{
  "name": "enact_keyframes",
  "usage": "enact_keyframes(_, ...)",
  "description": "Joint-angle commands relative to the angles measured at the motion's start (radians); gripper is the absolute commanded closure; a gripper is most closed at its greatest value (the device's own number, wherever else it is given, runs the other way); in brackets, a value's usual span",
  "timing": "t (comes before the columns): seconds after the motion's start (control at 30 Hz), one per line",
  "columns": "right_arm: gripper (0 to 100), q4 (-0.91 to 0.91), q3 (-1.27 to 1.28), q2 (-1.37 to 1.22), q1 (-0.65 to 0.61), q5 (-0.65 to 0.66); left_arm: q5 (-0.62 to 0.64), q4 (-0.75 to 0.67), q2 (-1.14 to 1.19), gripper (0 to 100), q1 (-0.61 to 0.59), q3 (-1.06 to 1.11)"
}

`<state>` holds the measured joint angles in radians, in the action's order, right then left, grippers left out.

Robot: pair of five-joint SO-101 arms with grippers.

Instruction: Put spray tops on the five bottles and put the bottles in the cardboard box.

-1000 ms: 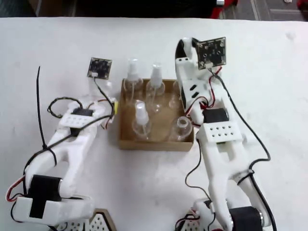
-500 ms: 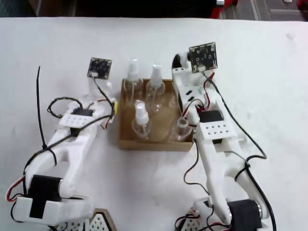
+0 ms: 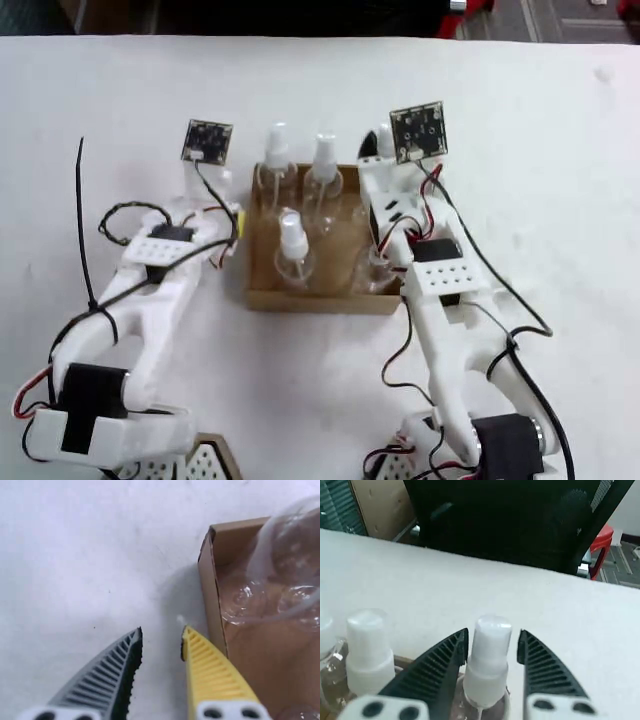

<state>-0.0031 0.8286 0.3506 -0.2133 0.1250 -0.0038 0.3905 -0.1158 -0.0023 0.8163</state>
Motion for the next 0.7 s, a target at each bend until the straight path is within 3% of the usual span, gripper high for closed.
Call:
enact_keyframes(0.0,84.1,-0.012,-0.006,0.03,-0.007,0.008,-0.014,-0.025,-0.021,88,0.013,-0.008)
enact_keyframes(0.23,83.9,0.018,-0.005,0.182,0.013,0.002,-0.014,-0.025,-0.021,88,0.013,-0.009)
enact_keyframes(0.67,83.9,0.38,-0.011,0.708,0.065,0.0,-0.014,-0.025,-0.021,88,0.013,-0.008)
